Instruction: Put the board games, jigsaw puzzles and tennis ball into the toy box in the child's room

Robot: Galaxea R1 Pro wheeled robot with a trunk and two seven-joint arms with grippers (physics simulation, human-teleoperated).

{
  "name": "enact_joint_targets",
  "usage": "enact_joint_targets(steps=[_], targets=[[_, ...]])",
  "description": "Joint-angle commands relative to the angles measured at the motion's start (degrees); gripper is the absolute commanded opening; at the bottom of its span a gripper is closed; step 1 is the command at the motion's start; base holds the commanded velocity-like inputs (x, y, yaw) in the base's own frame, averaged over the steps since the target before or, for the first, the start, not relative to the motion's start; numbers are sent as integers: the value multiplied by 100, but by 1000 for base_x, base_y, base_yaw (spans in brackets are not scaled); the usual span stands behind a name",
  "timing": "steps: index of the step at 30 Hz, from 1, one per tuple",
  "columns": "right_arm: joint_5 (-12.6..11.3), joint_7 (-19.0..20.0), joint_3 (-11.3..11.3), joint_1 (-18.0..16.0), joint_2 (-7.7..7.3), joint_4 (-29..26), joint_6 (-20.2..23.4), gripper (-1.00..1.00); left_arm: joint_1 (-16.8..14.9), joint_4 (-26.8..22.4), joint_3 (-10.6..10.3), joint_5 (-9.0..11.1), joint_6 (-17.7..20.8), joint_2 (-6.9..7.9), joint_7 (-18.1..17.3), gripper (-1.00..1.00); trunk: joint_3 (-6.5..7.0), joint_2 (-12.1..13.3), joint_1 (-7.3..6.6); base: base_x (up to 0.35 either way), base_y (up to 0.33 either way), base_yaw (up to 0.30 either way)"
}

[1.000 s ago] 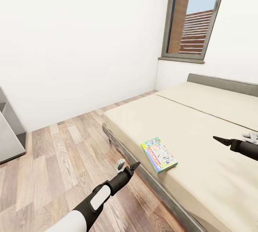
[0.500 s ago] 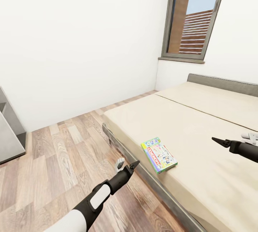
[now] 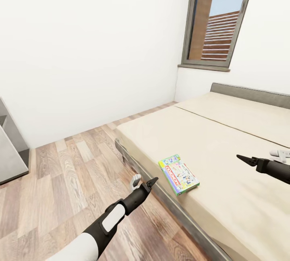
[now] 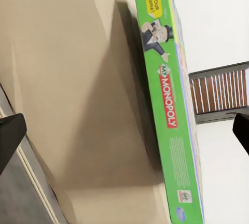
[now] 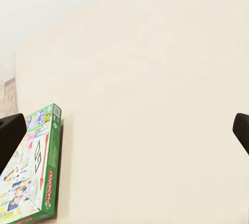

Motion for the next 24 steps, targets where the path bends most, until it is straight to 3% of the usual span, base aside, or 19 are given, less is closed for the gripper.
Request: enact_joint_targets(steps=[1,24], targets=[[53,57,-9,-6,11,-11,30,100,-11,-1,-13,61,38,-2,4,100,-5,-2,-1,0,0,0],[63,54,-7,-2,48,-52,30,100,-222,-22,-22,101,30,-52,222,100,-5,-2,-1,0,0,0]])
